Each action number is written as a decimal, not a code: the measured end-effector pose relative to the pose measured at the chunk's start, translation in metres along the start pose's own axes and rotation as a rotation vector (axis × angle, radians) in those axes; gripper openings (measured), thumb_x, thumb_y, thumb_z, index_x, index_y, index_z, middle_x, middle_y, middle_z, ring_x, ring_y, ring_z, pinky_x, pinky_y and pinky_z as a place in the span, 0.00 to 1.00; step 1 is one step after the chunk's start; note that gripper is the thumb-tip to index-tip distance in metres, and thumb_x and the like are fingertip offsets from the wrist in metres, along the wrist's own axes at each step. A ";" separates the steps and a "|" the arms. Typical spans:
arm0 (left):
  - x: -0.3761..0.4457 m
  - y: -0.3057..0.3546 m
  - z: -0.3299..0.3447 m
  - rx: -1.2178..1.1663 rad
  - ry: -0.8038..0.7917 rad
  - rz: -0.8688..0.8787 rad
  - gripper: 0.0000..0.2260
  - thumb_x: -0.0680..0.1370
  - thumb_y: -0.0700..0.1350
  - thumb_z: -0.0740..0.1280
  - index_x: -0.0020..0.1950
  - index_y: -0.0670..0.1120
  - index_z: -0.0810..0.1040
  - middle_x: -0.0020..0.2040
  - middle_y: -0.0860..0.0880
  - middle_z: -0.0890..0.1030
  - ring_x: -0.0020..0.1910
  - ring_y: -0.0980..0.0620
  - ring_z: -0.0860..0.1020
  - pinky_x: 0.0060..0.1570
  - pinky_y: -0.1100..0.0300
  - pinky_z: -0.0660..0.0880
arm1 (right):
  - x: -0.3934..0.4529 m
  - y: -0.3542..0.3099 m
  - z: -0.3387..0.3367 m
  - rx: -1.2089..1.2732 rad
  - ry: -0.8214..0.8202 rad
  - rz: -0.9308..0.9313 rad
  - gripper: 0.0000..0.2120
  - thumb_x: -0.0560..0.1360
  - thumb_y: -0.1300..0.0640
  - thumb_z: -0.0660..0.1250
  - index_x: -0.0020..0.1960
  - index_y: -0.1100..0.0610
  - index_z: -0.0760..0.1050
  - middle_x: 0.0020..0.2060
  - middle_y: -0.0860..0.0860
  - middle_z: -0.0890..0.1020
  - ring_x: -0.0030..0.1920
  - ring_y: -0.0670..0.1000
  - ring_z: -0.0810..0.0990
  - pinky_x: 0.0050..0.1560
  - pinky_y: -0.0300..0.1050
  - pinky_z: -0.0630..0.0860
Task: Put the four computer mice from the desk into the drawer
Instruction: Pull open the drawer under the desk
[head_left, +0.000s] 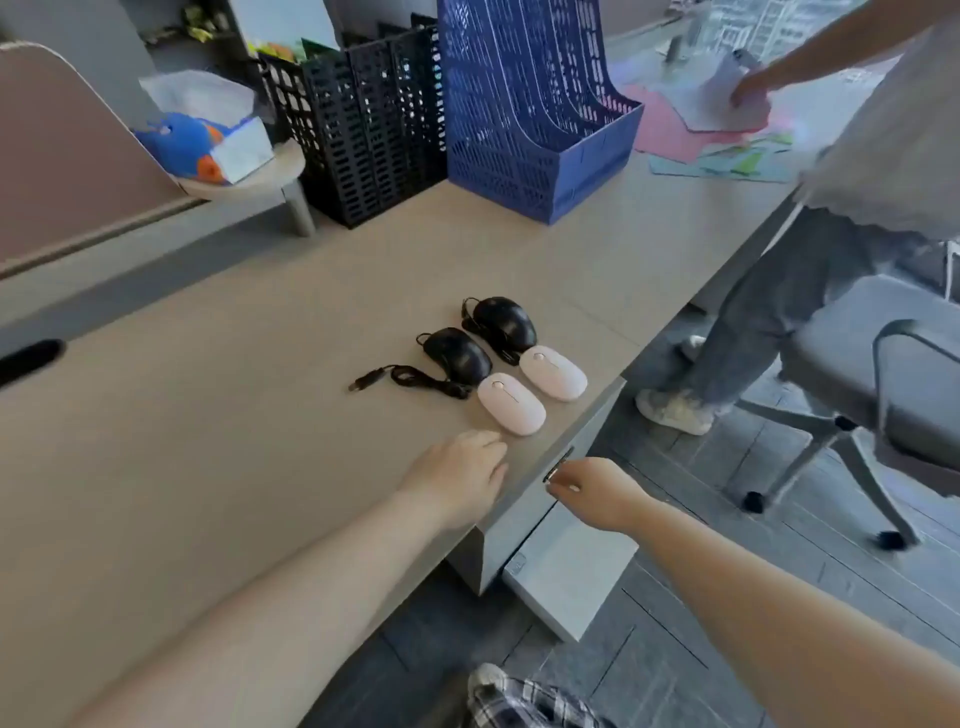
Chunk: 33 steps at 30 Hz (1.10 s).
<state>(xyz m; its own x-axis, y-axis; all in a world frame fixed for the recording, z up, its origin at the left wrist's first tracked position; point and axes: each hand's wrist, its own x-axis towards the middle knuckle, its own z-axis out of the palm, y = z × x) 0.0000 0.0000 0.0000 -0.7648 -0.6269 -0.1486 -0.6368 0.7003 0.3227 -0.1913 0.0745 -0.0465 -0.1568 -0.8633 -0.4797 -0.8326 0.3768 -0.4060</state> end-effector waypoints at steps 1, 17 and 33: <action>0.003 -0.001 0.008 -0.019 0.028 0.019 0.18 0.79 0.49 0.53 0.56 0.40 0.76 0.59 0.42 0.77 0.58 0.42 0.75 0.53 0.44 0.75 | 0.006 0.008 0.009 -0.008 -0.001 0.020 0.16 0.79 0.49 0.58 0.55 0.56 0.79 0.54 0.52 0.83 0.56 0.55 0.79 0.57 0.51 0.76; 0.012 -0.015 0.078 -0.040 0.438 0.013 0.15 0.79 0.44 0.61 0.65 0.43 0.75 0.68 0.47 0.75 0.63 0.47 0.75 0.55 0.56 0.73 | 0.095 0.072 0.096 0.713 0.173 0.234 0.13 0.78 0.50 0.61 0.54 0.58 0.76 0.41 0.54 0.80 0.41 0.54 0.76 0.45 0.49 0.76; 0.009 -0.008 0.076 0.048 0.449 -0.044 0.18 0.76 0.48 0.58 0.63 0.47 0.78 0.65 0.52 0.77 0.58 0.48 0.78 0.49 0.54 0.77 | 0.090 0.061 0.101 1.089 0.230 0.324 0.08 0.78 0.62 0.57 0.43 0.58 0.74 0.34 0.52 0.78 0.41 0.54 0.73 0.43 0.47 0.71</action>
<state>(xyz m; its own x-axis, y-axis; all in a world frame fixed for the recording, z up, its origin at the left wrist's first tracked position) -0.0092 0.0147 -0.0754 -0.6255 -0.7348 0.2621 -0.6795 0.6782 0.2797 -0.2019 0.0537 -0.1932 -0.4651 -0.6719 -0.5764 0.1451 0.5844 -0.7984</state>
